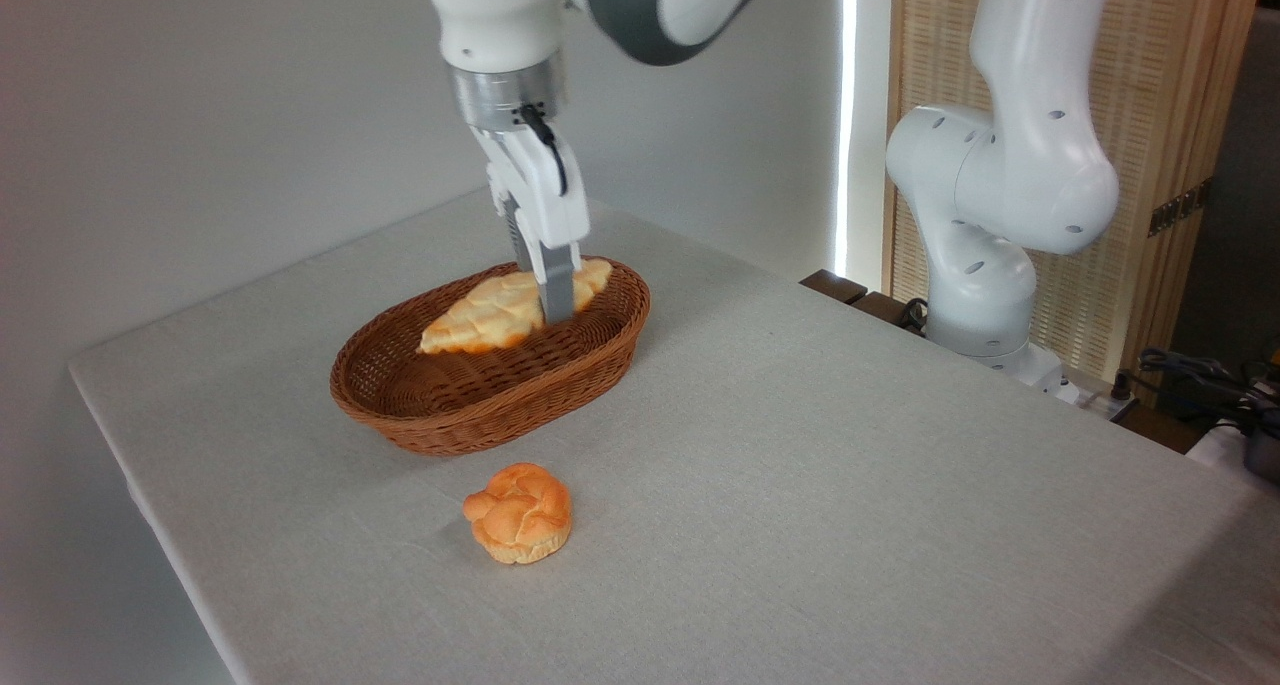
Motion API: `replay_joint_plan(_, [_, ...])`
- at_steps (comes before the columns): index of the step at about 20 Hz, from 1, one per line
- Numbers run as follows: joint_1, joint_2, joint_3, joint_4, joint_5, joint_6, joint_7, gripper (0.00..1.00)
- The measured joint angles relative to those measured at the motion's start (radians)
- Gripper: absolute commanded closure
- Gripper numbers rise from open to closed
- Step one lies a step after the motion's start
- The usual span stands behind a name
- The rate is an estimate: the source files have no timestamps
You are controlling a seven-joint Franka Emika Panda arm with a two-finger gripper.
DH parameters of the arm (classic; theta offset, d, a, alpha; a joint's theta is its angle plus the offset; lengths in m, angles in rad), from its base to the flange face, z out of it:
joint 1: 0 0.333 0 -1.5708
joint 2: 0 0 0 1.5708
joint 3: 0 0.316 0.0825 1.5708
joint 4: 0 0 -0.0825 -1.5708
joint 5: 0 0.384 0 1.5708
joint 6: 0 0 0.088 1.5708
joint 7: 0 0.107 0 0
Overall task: Put bread into the basket
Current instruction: 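Lift the bread and carry it over the wicker basket, then lower the bread into the basket and open the gripper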
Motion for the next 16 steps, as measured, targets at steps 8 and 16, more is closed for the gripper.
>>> replay_joint_plan(8, [-0.011, 0.075, -0.091, 0.003, -0.017, 0.113, -0.082, 0.0])
replay_joint_plan(16, [-0.011, 0.075, -0.087, 0.015, -0.017, 0.113, -0.082, 0.0])
